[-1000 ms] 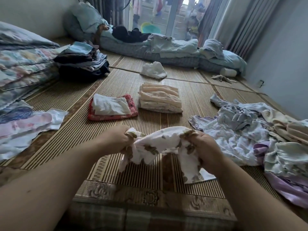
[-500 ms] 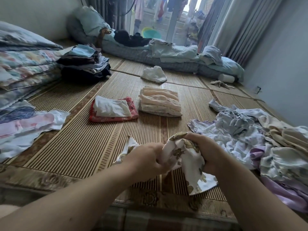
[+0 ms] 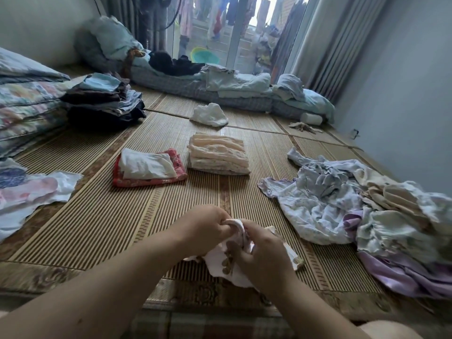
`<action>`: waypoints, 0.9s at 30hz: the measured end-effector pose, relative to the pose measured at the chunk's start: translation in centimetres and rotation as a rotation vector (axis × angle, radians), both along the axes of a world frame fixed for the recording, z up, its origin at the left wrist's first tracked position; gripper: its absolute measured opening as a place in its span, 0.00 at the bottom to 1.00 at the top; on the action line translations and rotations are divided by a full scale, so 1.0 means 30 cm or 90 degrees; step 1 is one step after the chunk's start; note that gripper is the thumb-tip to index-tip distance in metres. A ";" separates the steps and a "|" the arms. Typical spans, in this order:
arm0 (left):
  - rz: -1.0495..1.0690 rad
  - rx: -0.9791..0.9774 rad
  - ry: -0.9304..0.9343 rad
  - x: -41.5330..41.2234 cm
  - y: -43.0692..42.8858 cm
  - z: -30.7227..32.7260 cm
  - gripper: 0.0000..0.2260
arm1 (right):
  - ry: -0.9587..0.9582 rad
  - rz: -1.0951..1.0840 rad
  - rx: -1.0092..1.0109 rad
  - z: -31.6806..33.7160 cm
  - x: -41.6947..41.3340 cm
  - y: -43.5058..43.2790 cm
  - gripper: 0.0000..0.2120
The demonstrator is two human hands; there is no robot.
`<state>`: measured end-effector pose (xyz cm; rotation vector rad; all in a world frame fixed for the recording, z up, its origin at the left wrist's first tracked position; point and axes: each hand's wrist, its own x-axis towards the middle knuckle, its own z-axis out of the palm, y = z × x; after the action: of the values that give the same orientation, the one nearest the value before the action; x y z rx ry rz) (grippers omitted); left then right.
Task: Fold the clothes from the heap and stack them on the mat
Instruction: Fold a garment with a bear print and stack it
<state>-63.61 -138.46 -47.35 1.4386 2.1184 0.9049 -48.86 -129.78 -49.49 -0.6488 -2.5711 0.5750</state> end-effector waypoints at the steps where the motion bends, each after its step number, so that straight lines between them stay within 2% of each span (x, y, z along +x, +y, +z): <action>1: -0.012 -0.001 0.069 0.004 -0.009 0.013 0.16 | 0.002 -0.016 0.019 -0.002 -0.006 -0.007 0.09; 4: -0.010 0.035 0.230 0.007 -0.050 0.050 0.11 | -0.022 -0.052 0.063 0.026 0.000 0.021 0.09; 8: 0.047 0.092 0.250 -0.030 -0.074 0.126 0.04 | -0.013 -0.018 0.082 0.181 0.020 0.113 0.13; 11: 0.096 0.132 0.299 -0.089 -0.044 0.254 0.08 | -0.110 0.096 0.138 0.369 0.015 0.194 0.14; 13: 0.118 0.219 0.408 -0.130 -0.020 0.374 0.10 | -0.158 0.101 0.156 0.510 -0.001 0.234 0.15; 15: 0.109 0.258 0.508 -0.156 -0.002 0.508 0.11 | -0.123 0.064 0.162 0.651 -0.023 0.261 0.14; 19: 0.131 0.275 0.592 -0.193 0.037 0.739 0.12 | -0.030 -0.010 0.192 0.900 -0.056 0.282 0.10; 21: 0.164 0.289 0.588 -0.199 0.047 0.850 0.13 | 0.003 -0.030 0.180 0.996 -0.060 0.279 0.09; 24: 0.196 0.294 0.523 -0.200 0.045 0.979 0.14 | 0.097 -0.029 0.166 1.095 -0.054 0.264 0.16; 27: 0.215 0.302 0.473 -0.183 0.041 1.037 0.15 | 0.188 -0.036 0.020 1.131 -0.045 0.243 0.14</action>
<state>-69.11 -137.23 -16.25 1.8986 2.8937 1.1861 -50.21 -122.49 -15.57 -0.5763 -2.2753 0.5648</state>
